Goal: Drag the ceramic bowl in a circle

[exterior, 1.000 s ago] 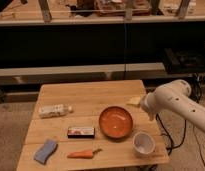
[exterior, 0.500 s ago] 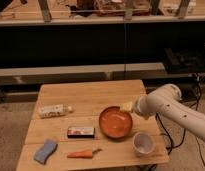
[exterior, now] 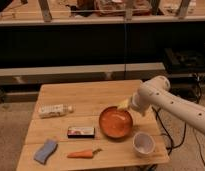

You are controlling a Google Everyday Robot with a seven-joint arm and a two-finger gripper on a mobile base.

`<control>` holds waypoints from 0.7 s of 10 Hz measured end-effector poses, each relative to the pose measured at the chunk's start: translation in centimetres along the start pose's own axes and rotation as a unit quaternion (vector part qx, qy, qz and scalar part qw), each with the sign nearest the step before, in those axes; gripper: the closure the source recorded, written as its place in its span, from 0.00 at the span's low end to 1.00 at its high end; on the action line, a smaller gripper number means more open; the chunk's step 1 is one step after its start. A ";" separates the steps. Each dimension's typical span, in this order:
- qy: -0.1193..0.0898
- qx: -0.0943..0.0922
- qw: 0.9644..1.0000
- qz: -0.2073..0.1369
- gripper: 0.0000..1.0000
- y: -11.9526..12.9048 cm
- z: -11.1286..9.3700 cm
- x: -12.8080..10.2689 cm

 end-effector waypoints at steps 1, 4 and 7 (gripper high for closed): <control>-0.020 0.019 0.999 -0.025 0.20 0.1 0.1 0.1; -0.065 0.061 0.993 -0.078 0.20 0.1 0.8 0.3; -0.080 0.063 0.988 -0.115 0.20 0.3 2.2 0.0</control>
